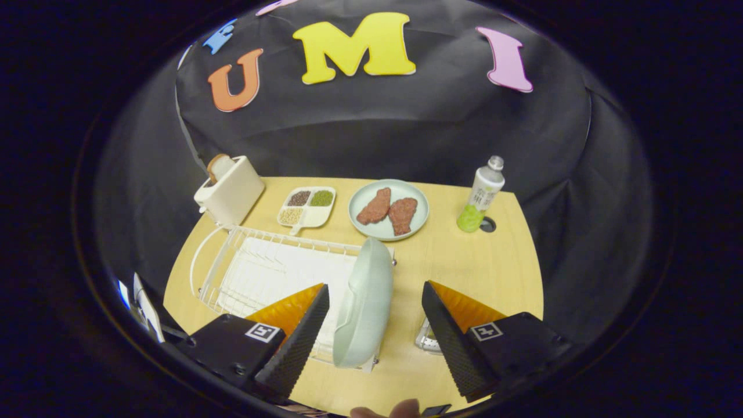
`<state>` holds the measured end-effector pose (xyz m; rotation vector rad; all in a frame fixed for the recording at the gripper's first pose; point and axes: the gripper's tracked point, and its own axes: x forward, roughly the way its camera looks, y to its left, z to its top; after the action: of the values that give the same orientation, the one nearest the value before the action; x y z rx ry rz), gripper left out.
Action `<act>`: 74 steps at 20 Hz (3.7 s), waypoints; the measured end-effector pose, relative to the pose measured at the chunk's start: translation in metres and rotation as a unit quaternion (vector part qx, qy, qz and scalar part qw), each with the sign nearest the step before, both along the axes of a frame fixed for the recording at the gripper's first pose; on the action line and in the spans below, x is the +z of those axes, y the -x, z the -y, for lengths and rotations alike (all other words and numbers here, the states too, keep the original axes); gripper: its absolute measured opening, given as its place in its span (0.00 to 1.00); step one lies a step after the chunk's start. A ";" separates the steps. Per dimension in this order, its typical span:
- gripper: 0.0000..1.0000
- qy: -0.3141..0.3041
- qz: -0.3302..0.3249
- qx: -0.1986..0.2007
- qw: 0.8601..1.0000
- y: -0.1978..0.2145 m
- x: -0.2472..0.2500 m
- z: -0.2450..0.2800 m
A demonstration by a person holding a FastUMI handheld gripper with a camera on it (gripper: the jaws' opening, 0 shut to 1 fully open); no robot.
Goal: Take the plate from the dish rack, then take the spoon from the basket and place it into the plate.
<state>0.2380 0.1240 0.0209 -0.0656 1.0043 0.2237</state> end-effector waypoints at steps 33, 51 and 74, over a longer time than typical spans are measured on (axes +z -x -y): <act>0.31 0.057 0.000 -0.101 0.993 0.039 0.026 -0.014; 0.30 -0.267 -0.136 -0.097 0.949 0.222 -0.149 -0.006; 0.75 -0.187 0.092 -0.043 0.977 0.187 -0.144 0.050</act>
<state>0.0509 0.0738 -0.1234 0.2953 0.7659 0.3188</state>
